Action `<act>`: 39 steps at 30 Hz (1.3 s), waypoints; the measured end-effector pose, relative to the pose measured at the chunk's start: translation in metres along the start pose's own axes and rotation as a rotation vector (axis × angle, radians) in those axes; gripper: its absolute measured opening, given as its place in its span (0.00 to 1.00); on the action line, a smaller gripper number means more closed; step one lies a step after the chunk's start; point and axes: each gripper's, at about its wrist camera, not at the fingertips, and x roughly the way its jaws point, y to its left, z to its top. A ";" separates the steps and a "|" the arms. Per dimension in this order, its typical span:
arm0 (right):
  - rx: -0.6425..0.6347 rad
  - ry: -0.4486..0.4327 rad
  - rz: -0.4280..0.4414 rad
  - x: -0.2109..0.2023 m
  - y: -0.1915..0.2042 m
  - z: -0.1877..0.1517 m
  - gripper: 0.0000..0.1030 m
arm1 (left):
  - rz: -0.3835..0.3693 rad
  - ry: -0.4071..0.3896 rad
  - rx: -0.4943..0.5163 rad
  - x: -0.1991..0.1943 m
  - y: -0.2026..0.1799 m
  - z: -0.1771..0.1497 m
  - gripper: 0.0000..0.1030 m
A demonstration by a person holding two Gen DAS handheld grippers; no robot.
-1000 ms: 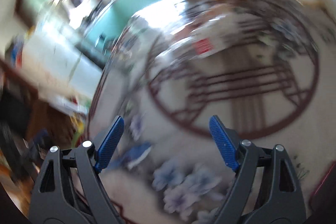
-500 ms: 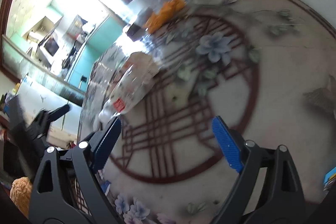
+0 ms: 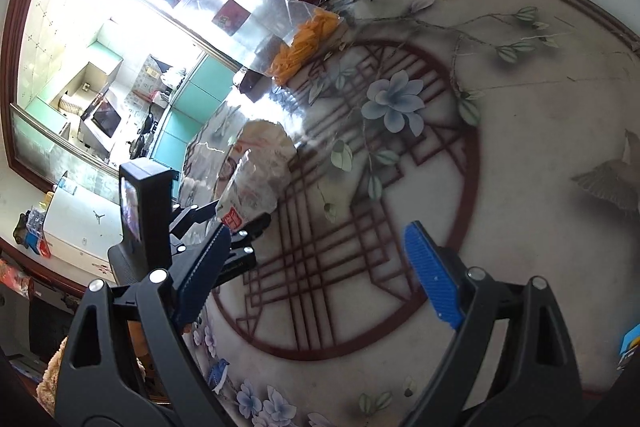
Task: Collect trash
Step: 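Grasp the clear water bottle with the left gripper while the right grasps the milk carton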
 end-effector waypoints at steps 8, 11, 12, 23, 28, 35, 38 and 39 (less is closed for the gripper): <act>-0.142 0.056 -0.084 0.027 0.019 -0.011 0.84 | -0.127 -0.238 -0.304 -0.097 0.042 -0.087 0.52; -0.119 0.114 -0.022 0.047 0.029 -0.016 0.84 | -0.097 -0.267 -0.428 -0.129 0.058 -0.148 0.52; -0.101 0.131 0.007 0.054 0.033 -0.017 0.84 | -0.087 -0.263 -0.464 -0.134 0.061 -0.166 0.52; 0.166 0.194 -0.164 0.181 0.098 0.060 0.94 | -0.089 -0.187 -0.766 -0.151 0.092 -0.311 0.52; 0.208 0.221 -0.277 0.217 0.105 0.065 0.97 | -0.036 -0.180 -0.766 -0.151 0.106 -0.324 0.52; -0.029 0.232 -0.318 0.232 0.124 0.064 0.67 | -0.013 -0.186 -0.785 -0.150 0.116 -0.329 0.52; -0.147 0.229 -0.269 0.217 0.139 0.055 0.20 | -0.017 -0.191 -0.779 -0.155 0.114 -0.329 0.52; -0.182 0.226 -0.243 0.209 0.145 0.052 0.23 | -0.017 -0.197 -0.772 -0.158 0.112 -0.327 0.52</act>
